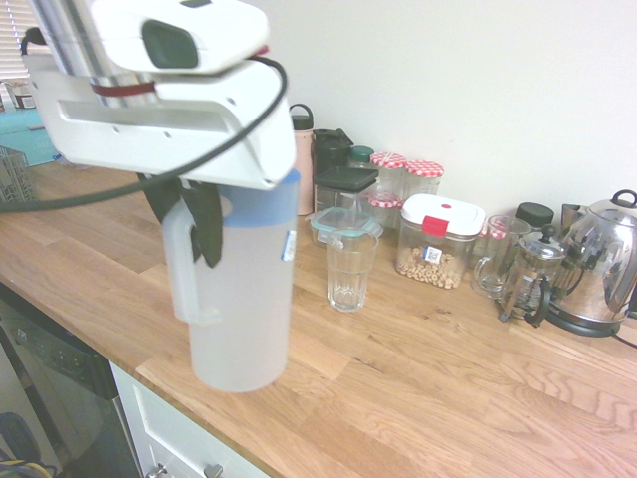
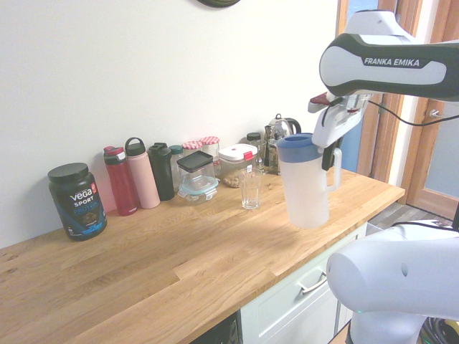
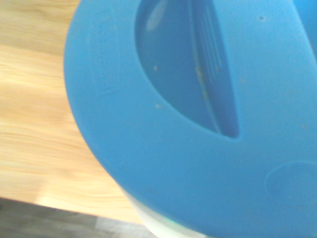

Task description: Pour me some water

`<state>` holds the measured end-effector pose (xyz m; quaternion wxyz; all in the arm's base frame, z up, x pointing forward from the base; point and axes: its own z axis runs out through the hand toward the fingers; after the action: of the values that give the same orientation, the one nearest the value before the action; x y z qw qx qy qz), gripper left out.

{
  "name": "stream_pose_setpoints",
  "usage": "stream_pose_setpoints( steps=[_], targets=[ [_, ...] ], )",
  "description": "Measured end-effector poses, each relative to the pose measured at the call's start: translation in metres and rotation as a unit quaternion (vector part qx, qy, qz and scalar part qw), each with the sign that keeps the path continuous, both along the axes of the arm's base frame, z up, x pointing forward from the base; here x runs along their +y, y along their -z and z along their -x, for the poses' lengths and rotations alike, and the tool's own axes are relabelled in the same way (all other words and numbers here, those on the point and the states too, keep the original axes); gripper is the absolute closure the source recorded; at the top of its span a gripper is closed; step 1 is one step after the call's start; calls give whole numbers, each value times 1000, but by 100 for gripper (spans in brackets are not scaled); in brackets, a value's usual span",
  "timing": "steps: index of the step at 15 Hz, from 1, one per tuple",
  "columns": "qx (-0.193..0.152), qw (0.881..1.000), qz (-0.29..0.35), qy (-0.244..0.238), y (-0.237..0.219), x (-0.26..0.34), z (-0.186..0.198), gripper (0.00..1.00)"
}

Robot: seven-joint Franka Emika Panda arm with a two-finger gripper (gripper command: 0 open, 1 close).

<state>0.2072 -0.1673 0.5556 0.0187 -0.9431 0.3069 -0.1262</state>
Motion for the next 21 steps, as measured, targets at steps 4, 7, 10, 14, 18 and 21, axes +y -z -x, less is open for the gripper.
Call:
stream_pose_setpoints(
  steps=[4,7,10,14,18,21],
  targets=[
    [2,1000,9,7,15,-54,-31,100],
    [18,1000,25,-3,15,-85,-66,100],
    [44,997,42,-41,19,-97,-100,100],
    [79,987,79,-112,1,-92,-141,100],
    [147,965,123,-179,-17,-82,-169,100],
    [187,947,164,-203,-16,-74,-196,100]
  ],
)
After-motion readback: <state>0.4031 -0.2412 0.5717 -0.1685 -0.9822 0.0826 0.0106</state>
